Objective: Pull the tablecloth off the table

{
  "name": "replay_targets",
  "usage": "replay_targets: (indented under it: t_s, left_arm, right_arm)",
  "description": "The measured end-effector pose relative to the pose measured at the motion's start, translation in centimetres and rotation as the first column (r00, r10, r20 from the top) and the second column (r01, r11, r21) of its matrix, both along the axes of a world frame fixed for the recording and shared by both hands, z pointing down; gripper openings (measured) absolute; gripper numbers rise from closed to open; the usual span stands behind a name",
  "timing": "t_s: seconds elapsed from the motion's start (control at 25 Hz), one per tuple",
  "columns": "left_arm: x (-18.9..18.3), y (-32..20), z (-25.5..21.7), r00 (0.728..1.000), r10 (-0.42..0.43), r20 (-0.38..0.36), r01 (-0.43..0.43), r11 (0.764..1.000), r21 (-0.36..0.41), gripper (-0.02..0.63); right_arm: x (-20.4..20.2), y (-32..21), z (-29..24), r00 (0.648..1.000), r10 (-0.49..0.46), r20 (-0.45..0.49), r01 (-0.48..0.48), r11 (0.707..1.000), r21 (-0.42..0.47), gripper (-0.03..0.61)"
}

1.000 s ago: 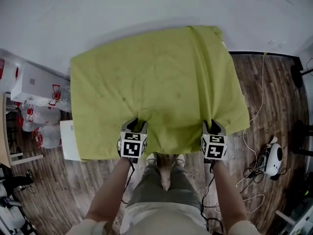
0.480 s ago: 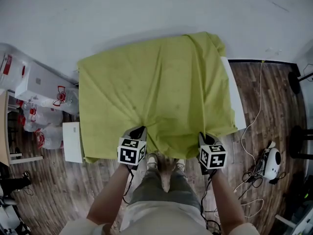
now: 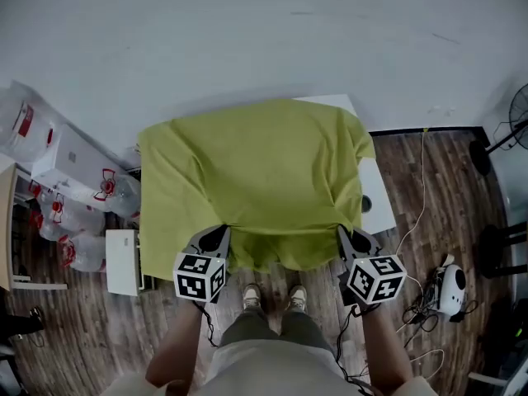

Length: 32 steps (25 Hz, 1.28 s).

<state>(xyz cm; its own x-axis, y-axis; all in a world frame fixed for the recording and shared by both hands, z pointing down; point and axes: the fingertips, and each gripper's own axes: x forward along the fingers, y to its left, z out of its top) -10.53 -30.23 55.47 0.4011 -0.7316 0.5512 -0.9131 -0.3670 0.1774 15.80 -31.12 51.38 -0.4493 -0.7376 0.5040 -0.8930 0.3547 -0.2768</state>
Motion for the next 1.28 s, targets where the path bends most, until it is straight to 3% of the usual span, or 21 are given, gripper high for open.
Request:
replay_targets:
  t_s: [0.2, 0.28, 0.4, 0.68, 0.92, 1.08, 1.28]
  left_arm:
    - [0.0, 0.1, -8.6, 1.0, 0.019, 0.009, -0.021, 0.987, 0.16, 0.023]
    - [-0.1, 0.0, -12.2, 0.999, 0.025, 0.039, -0.033, 0.97, 0.241, 0.023]
    - [0.0, 0.4, -17.5, 0.999, 0.03, 0.024, -0.037, 0.938, 0.344, 0.023]
    - [0.6, 2.2, -28.4, 0.998, 0.06, 0.013, -0.057, 0.832, 0.552, 0.023]
    - [0.8, 4.2, -35.2, 0.997, 0.073, 0.014, -0.064, 0.747, 0.661, 0.023]
    - [1.4, 4.4, -36.3, 0.996, 0.083, 0.027, -0.08, 0.733, 0.676, 0.023]
    - [2.3, 4.2, -35.1, 0.995, 0.092, 0.049, -0.101, 0.753, 0.65, 0.023]
  right_arm:
    - [0.7, 1.2, -8.4, 0.999, -0.012, 0.042, 0.006, 0.989, 0.15, 0.032]
    - [0.6, 1.6, -11.9, 0.998, -0.027, 0.049, 0.016, 0.977, 0.214, 0.032]
    - [0.7, 2.7, -16.9, 0.998, -0.041, 0.041, 0.026, 0.948, 0.316, 0.032]
    - [1.1, 6.5, -28.6, 0.998, -0.063, 0.026, 0.039, 0.837, 0.545, 0.032]
    - [1.6, 10.0, -36.7, 0.996, -0.077, 0.045, 0.025, 0.729, 0.684, 0.032]
    - [2.1, 10.6, -38.1, 0.998, -0.06, 0.014, 0.032, 0.701, 0.713, 0.032]
    - [3.1, 9.9, -35.8, 0.999, -0.046, -0.003, 0.036, 0.741, 0.671, 0.032]
